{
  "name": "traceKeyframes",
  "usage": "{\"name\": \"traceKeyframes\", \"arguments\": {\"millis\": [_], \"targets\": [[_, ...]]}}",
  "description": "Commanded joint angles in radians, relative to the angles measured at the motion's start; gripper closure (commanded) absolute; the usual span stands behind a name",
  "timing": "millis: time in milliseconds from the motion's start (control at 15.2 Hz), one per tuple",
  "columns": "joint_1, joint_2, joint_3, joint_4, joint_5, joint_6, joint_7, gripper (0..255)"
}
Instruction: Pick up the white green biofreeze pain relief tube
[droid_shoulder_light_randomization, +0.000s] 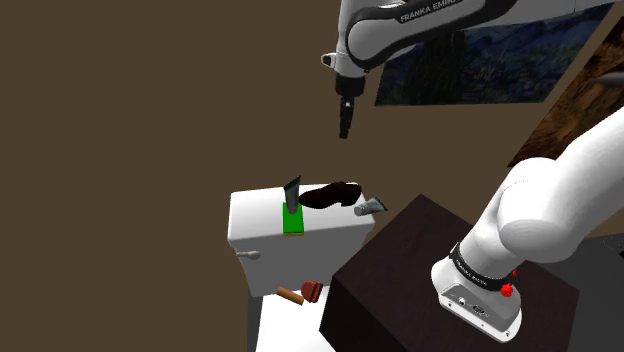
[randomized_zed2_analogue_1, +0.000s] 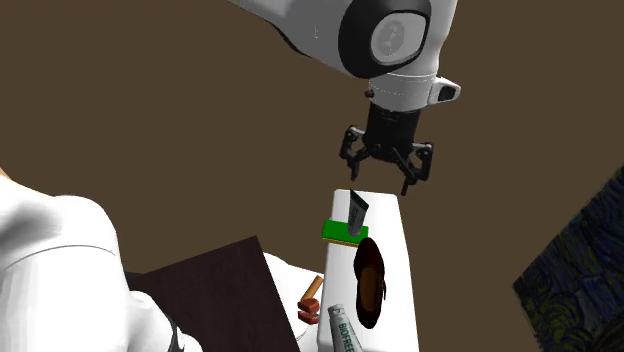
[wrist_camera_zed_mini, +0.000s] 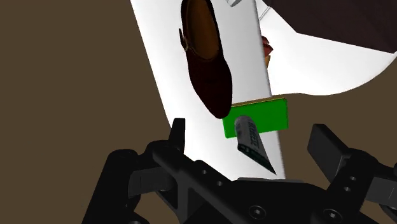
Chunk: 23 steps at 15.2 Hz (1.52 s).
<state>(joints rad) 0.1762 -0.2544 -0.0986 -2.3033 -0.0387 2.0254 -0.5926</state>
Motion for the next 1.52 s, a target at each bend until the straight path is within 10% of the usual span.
{"name": "traceKeyframes", "arguments": {"millis": [0,858,1452], "targets": [[0.018,0.065,-0.003,0.009,0.006,0.050,-0.084,0],[0.095,0.478,0.071,0.151,0.028,0.276,-0.538,0],[0.094,0.559,0.074,0.139,0.028,0.369,-0.545,0]]}}
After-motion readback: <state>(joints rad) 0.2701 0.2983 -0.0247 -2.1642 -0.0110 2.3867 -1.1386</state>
